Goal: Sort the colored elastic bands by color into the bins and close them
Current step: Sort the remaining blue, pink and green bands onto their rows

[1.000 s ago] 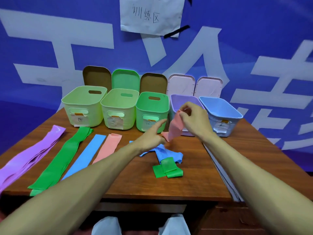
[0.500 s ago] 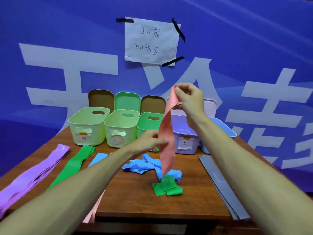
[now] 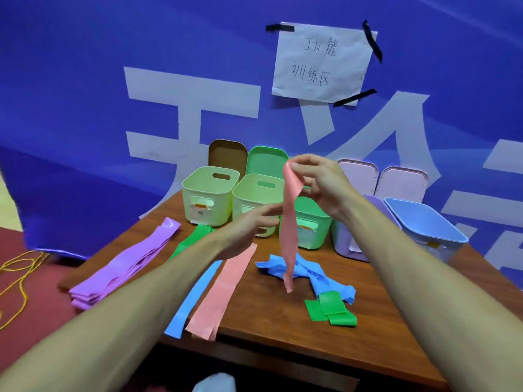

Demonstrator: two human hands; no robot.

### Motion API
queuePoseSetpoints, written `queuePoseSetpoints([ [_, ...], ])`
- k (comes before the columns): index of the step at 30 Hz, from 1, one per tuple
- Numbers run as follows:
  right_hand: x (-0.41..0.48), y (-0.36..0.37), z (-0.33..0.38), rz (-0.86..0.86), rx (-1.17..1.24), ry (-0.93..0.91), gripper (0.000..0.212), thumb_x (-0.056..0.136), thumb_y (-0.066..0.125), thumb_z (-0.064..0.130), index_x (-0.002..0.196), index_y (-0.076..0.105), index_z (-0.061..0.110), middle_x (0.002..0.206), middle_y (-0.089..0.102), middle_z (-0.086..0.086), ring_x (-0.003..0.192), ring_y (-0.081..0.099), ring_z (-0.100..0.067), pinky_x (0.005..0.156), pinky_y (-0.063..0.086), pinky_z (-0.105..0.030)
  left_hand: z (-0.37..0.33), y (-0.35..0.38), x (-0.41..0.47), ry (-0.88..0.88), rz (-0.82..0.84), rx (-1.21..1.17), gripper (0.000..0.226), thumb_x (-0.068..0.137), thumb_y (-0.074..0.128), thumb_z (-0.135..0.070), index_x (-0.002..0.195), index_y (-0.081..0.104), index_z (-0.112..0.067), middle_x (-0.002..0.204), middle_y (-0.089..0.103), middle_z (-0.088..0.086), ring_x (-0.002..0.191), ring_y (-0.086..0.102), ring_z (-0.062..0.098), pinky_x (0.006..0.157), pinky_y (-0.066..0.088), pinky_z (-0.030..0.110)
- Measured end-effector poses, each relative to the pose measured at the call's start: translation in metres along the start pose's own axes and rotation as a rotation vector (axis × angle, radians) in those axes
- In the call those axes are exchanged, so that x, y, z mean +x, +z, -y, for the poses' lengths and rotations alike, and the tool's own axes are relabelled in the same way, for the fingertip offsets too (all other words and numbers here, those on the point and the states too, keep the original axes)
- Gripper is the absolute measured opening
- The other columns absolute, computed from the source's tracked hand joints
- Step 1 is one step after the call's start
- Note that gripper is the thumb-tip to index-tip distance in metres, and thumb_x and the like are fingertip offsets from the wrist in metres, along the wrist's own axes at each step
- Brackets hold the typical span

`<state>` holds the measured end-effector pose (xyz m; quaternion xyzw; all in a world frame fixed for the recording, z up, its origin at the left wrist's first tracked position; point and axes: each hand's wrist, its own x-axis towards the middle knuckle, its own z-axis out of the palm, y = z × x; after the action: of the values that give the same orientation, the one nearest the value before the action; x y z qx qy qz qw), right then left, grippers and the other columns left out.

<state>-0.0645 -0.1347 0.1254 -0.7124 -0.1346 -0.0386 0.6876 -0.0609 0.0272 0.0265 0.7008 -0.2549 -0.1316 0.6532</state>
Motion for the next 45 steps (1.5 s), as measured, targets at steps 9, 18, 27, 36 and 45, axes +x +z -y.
queuePoseSetpoints([
  [9, 0.015, 0.002, 0.007, -0.051, -0.070, -0.046, 0.012, 0.086, 0.063, 0.007, 0.081, 0.068, 0.017, 0.077, 0.062, 0.000, 0.059, 0.056, -0.010, 0.050, 0.046, -0.022, 0.016, -0.004, -0.020, -0.099, -0.071, 0.169, 0.019, 0.092, 0.055, -0.015, 0.107, 0.065, -0.007, 0.104, 0.066, 0.007, 0.093, 0.062, 0.017, 0.078, 0.049, 0.031],
  [18, 0.044, 0.015, -0.061, -0.178, -0.512, -0.085, 0.007, 0.084, 0.066, 0.011, 0.087, 0.070, 0.016, 0.086, 0.066, -0.006, 0.062, 0.056, -0.015, 0.039, 0.045, -0.022, 0.056, -0.050, -0.073, -0.407, -0.032, 0.166, 0.029, 0.089, 0.056, -0.013, 0.117, 0.059, -0.008, 0.101, 0.062, 0.004, 0.091, 0.056, 0.017, 0.076, 0.043, 0.029],
  [27, 0.087, 0.056, -0.161, -0.003, -0.756, 0.022, 0.011, 0.083, 0.070, 0.013, 0.092, 0.072, 0.007, 0.084, 0.064, -0.004, 0.074, 0.057, -0.017, 0.038, 0.041, -0.014, 0.106, -0.064, -0.105, -0.533, -0.110, -0.002, 0.022, 0.090, 0.060, -0.008, 0.111, 0.058, 0.000, 0.089, 0.068, 0.006, 0.071, 0.065, 0.012, 0.057, 0.052, 0.022],
  [36, 0.126, 0.064, -0.228, 0.039, -0.855, 0.131, 0.009, 0.082, 0.071, 0.014, 0.086, 0.072, 0.007, 0.095, 0.071, -0.011, 0.081, 0.056, -0.014, 0.068, 0.036, -0.023, 0.129, -0.062, -0.074, -0.584, -0.173, 0.479, 0.032, 0.078, 0.075, -0.015, 0.098, 0.051, -0.010, 0.058, 0.053, -0.001, 0.050, 0.054, 0.025, 0.042, 0.041, 0.028],
  [45, 0.132, 0.054, -0.263, 0.024, -0.942, 0.231, 0.005, 0.082, 0.072, 0.020, 0.084, 0.071, 0.015, 0.099, 0.069, -0.006, 0.096, 0.061, -0.021, 0.077, 0.043, -0.025, 0.129, -0.059, -0.054, -0.535, -0.112, 0.982, 0.055, 0.074, 0.077, -0.034, 0.113, 0.045, -0.013, 0.108, 0.059, 0.011, 0.091, 0.056, 0.028, 0.067, 0.040, 0.033],
])
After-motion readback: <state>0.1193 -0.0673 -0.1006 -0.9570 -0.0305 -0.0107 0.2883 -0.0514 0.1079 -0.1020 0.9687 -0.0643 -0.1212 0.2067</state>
